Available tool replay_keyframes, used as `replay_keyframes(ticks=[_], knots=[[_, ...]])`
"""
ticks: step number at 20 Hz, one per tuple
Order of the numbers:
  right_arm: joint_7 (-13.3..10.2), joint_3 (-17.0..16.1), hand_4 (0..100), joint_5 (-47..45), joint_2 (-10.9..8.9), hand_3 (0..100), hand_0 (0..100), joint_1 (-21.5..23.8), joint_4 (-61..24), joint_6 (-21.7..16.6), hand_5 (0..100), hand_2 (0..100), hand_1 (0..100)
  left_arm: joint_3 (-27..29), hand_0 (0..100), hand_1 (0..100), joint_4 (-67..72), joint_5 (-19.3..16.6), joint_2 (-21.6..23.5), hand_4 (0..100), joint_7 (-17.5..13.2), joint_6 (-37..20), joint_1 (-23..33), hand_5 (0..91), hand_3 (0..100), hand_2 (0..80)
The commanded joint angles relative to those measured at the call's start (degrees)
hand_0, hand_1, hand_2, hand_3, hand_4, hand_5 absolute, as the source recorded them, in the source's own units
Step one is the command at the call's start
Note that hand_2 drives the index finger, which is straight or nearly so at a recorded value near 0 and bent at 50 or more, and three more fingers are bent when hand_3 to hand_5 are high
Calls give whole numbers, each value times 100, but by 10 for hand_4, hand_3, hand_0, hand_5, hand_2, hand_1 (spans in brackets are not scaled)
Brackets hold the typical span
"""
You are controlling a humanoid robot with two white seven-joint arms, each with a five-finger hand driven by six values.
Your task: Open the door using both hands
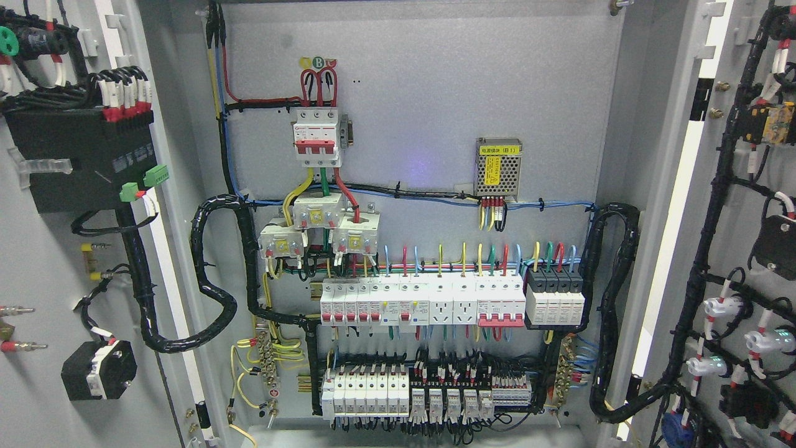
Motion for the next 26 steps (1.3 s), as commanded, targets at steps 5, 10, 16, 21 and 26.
replay_keyframes(ticks=[5, 10, 16, 21, 26], knots=[[-11, -382, 0, -14, 189, 0, 380, 170, 17, -3, 0, 0, 0, 856, 0, 0, 523, 807, 783, 0, -25, -1903, -63, 0, 0, 0], [-38, -479, 0, -14, 225, 0, 380, 196, 17, -3, 0, 0, 0, 989, 0, 0, 1015, 948, 1029, 0, -16, -1673, -300, 0, 0, 0], [-47, -593, 0, -14, 365, 0, 380, 275, 17, -3, 0, 0, 0, 1094, 0, 0, 1761, 1063, 1302, 0, -16, -1410, -739, 0, 0, 0], [-47, -690, 0, -14, 392, 0, 380, 381, 17, -3, 0, 0, 0, 1235, 0, 0, 2176, 1106, 1495, 0, -16, -1173, -1073, 0, 0, 0], [-47, -795, 0, -23, 427, 0, 380, 478, 17, -3, 0, 0, 0, 1393, 0, 0, 2334, 1168, 1557, 0, -25, -812, -1127, 0, 0, 0]])
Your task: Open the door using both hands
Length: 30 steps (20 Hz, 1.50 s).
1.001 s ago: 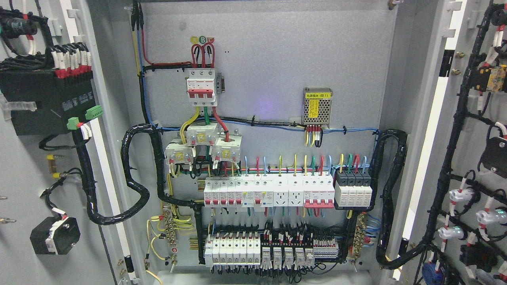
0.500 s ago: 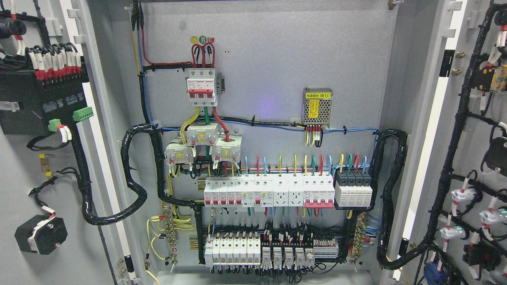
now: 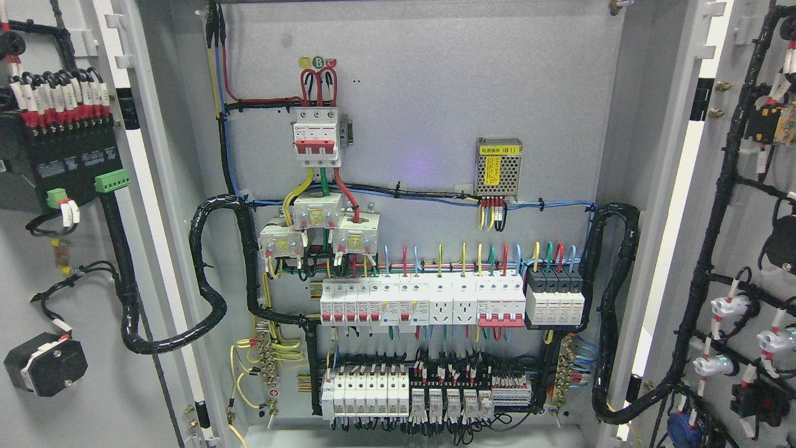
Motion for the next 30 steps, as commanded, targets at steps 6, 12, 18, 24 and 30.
replay_keyframes(ticks=[6, 12, 18, 24, 30], knots=[[-12, -300, 0, -126, 210, 0, 380, 200, 1, -3, 0, 0, 0, 499, 0, 0, 930, 71, 374, 0, -5, -512, -197, 0, 0, 0], [-21, -397, 0, -214, 289, 0, 379, 244, 27, -3, 0, 0, 0, 569, 0, 0, 1132, 71, 462, 0, 4, 32, -338, 0, 0, 0], [-21, -423, 0, -214, 315, 0, 379, 262, 115, 6, 0, 0, 0, 613, 0, 0, 1308, 71, 594, 0, 4, 621, -417, 0, 0, 0], [-127, -546, 0, -214, 324, 0, 380, 262, 282, 6, 0, 0, 0, 604, 0, 0, 1431, 71, 725, 0, 12, 1070, -452, 0, 0, 0], [-127, -564, 0, -214, 359, 0, 380, 262, 326, -3, 0, 0, 0, 604, 0, 0, 1537, 62, 787, 0, 83, 1079, -540, 0, 0, 0]])
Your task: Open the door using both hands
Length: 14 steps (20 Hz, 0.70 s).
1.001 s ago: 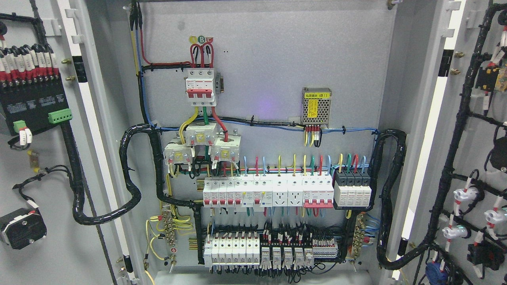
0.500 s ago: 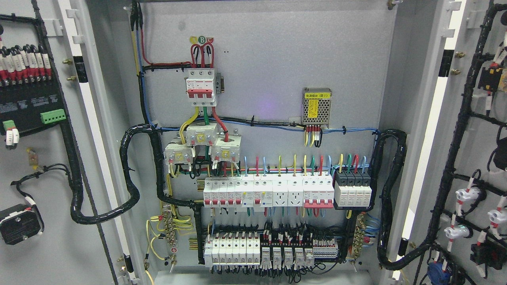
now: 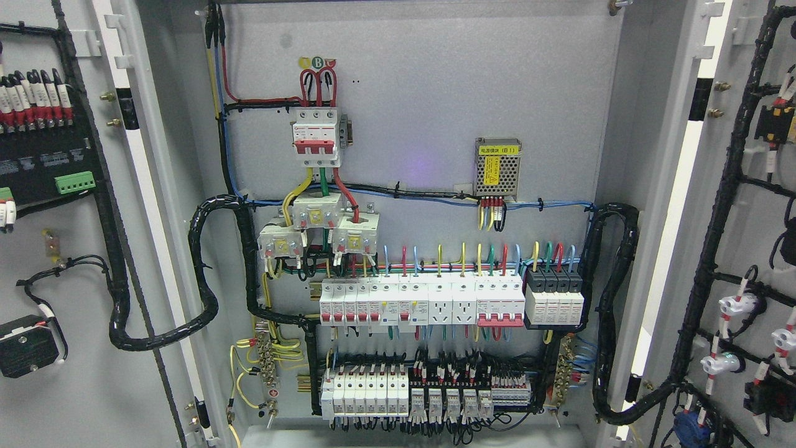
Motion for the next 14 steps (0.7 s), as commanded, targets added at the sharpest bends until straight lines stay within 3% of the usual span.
replay_keyframes(ticks=[1, 14], knots=[[0, -106, 0, -2, 94, 0, 380, 2, 131, -2, 0, 0, 0, 50, 0, 0, 285, -7, 173, 0, 113, 17, -93, 0, 0, 0], [0, -80, 0, -108, 86, 0, 380, -41, 114, -2, 0, 0, 0, 15, 0, 0, 294, -33, 173, 0, 174, 87, -102, 0, 0, 0]])
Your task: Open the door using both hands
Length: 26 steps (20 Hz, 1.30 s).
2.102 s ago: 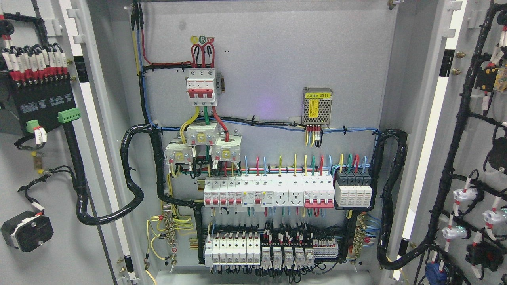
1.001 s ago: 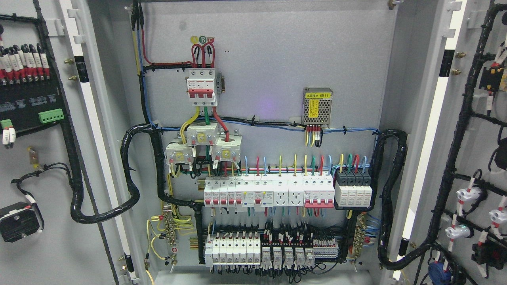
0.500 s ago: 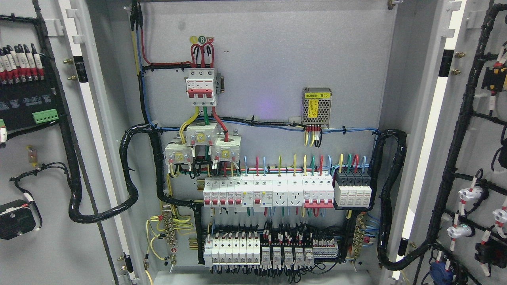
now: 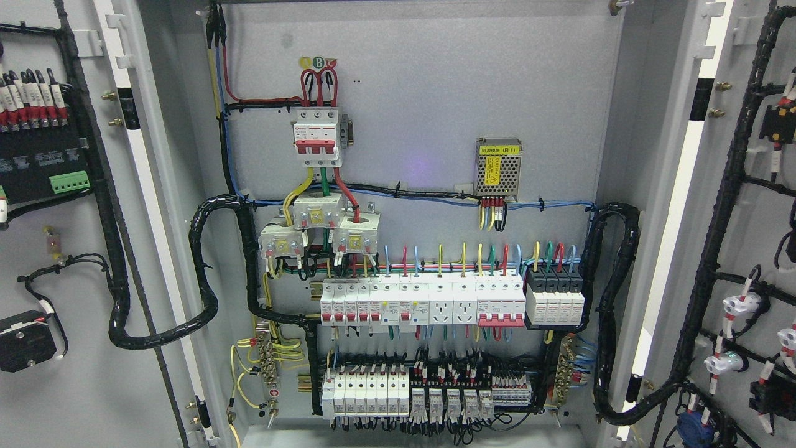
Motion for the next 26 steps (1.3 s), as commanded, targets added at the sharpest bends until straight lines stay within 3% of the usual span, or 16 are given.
replay_keyframes(ticks=[1, 8, 15, 20, 26], knots=[[5, 21, 0, -80, -2, 0, 380, -42, 15, -2, 0, 0, 0, -8, 0, 0, 62, -2, 47, 0, 13, 14, -9, 0, 0, 0], [14, 100, 0, -97, -73, 0, 380, -60, -100, -11, 0, 0, 0, -52, 0, 0, -130, 69, 47, 0, 4, -38, 9, 0, 0, 0], [75, 539, 0, -97, -169, 0, 380, -156, -249, -55, 0, 0, 0, -122, 0, 0, -675, 174, -6, 0, 4, -100, 114, 0, 0, 0], [84, 706, 0, -97, -336, 0, 380, -235, -284, -55, 0, 0, 0, -236, 0, 0, -1150, 288, -6, 0, 4, -372, 544, 0, 0, 0], [111, 1294, 0, -97, -442, 0, 380, -227, -258, -55, 0, 0, 0, -605, 0, 0, -1642, 289, -15, 0, 4, -680, 1001, 0, 0, 0]])
